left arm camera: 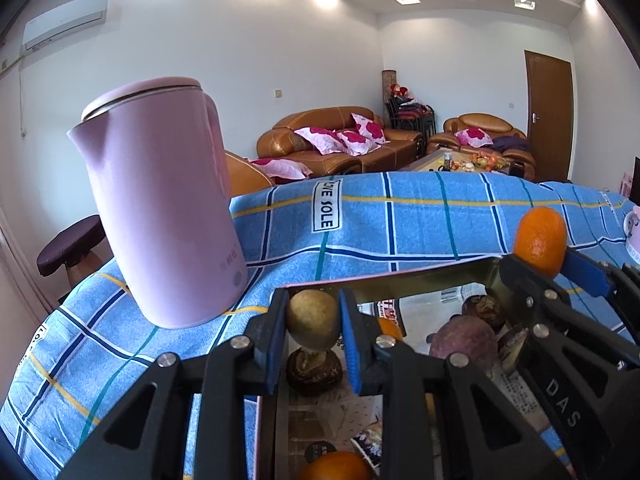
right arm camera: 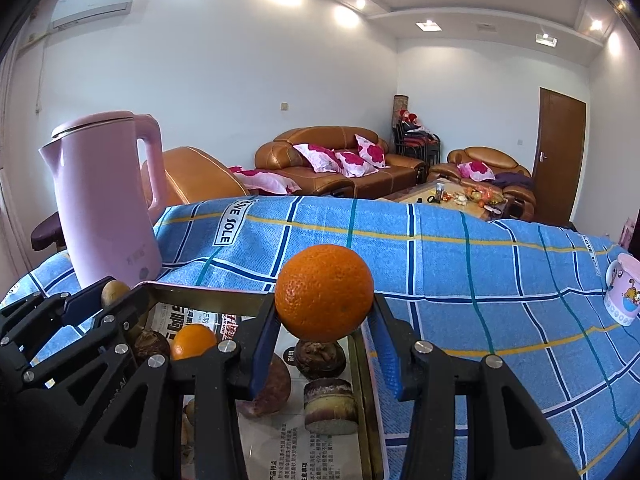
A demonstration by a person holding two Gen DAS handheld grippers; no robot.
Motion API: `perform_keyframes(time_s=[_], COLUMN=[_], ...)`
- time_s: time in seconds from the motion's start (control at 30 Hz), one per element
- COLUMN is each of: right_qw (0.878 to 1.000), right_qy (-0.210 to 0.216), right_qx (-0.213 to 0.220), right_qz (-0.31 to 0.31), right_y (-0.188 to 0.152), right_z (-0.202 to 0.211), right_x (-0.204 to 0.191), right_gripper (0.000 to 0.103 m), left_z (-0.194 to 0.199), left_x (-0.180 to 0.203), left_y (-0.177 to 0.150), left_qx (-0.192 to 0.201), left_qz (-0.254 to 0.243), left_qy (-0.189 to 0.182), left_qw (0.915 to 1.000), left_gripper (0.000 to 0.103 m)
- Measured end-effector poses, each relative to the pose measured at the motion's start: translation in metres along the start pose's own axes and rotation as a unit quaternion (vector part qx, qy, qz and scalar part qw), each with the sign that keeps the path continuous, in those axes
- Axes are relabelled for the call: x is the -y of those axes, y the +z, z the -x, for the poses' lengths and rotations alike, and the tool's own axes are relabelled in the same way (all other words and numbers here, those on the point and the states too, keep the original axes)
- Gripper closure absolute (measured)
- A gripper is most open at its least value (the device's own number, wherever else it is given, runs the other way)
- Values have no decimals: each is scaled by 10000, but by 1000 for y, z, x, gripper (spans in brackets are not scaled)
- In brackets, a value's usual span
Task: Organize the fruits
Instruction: 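Open the right tool releasing the orange into the tin while the left tool releases the kiwi-like fruit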
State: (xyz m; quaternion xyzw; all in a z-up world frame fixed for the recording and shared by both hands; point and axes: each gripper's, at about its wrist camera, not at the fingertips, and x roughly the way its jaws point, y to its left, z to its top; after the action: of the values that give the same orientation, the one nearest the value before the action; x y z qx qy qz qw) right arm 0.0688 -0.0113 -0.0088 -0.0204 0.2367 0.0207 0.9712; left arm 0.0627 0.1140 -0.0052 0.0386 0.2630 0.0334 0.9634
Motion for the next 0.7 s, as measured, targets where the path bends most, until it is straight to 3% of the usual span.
perform_keyframes(time_s=[0.7], right_qw=[9989], right_qy=[208], right_qx=[-415], right_qz=[94], right_y=[-1], right_z=[-17], right_x=[-4], right_gripper=[56], left_z=[-20], left_x=[-4], left_y=[1], left_qx=[-343], left_qz=[123], left_qy=[11], left_qw=[9993], left_gripper=[76])
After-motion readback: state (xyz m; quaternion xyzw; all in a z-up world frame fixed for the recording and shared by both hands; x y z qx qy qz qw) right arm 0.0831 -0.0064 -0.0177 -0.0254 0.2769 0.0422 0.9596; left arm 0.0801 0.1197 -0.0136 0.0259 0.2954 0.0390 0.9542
